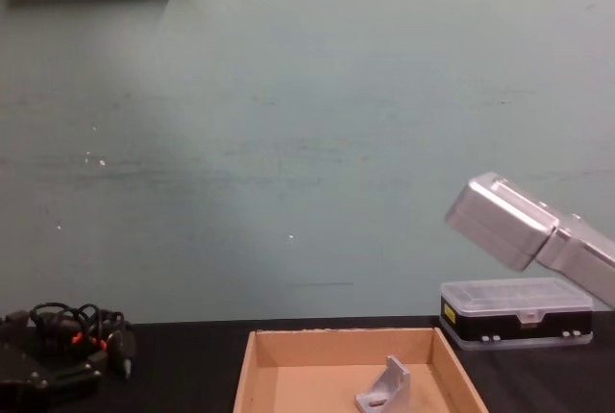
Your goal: Use one hand to pick up the angle iron from the table and place it into the box.
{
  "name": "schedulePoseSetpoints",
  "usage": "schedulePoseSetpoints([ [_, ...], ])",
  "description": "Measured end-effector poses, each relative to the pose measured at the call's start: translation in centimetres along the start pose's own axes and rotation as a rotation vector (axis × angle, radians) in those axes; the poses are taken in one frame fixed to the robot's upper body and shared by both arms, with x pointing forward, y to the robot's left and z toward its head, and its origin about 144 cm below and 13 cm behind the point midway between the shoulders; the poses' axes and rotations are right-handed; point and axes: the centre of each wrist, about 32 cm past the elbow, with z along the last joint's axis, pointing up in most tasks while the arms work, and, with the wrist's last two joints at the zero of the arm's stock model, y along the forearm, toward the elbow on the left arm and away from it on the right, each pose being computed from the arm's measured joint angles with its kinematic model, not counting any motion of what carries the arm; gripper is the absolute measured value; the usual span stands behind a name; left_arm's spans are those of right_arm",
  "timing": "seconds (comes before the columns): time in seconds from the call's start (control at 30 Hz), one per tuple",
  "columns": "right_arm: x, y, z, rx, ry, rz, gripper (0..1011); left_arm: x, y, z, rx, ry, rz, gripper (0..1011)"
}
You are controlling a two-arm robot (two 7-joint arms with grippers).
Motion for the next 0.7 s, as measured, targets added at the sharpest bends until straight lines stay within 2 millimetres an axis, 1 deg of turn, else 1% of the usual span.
schedulePoseSetpoints([
  [0.33, 0.4, 1.4, -0.4, -0.013, 0.012, -0.025, 1003, 0.0, 0.0, 0.0, 0.000, 0.000, 0.000, 1011],
  [0.7, 0.6, 2.3, -0.8, -0.028, 0.033, -0.034, 1003, 0.0, 0.0, 0.0, 0.000, 0.000, 0.000, 1011],
])
